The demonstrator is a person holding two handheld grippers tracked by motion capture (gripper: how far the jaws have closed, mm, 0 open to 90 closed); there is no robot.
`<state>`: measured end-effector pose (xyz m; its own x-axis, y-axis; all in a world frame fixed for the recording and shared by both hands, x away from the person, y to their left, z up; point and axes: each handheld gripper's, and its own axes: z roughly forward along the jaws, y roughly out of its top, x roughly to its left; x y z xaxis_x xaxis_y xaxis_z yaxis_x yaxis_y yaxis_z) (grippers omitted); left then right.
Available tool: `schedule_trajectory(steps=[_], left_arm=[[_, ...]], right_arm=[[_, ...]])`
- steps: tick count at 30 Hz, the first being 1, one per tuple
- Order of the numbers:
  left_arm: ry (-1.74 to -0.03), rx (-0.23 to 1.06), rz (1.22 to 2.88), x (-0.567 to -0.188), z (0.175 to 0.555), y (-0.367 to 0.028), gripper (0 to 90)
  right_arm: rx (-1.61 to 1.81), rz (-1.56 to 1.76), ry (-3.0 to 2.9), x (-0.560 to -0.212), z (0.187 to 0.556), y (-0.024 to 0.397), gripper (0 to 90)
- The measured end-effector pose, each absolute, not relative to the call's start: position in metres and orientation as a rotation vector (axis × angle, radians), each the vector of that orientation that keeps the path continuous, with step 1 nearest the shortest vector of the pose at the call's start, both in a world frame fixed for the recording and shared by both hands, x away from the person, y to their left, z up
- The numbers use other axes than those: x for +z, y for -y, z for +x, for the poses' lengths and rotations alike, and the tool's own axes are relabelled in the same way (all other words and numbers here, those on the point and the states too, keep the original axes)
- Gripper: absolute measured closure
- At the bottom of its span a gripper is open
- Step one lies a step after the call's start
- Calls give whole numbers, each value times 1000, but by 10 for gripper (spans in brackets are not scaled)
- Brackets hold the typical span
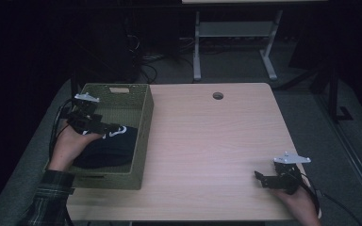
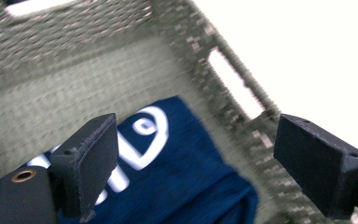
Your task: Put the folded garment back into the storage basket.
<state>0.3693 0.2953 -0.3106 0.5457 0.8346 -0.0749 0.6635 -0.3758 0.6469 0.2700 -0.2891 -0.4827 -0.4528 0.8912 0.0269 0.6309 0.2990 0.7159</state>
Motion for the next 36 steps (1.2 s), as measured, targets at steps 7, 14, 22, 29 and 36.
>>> schedule_trajectory(steps=[7,14,22,29,36], left_arm=[[-1094,308,2181,-310,366,-255,137],[-1009,273,2182,-315,361,-217,137],[-921,237,2178,-325,352,-173,137],[-862,232,2183,-340,338,-135,137],[-818,219,2197,-367,326,-107,137]], right_arm=[[948,1365,-2196,-483,270,289,96],[948,1365,-2196,-483,270,289,96],[948,1365,-2195,-483,270,289,96],[948,1365,-2195,-483,270,289,96],[948,1364,-2196,-483,270,289,96]])
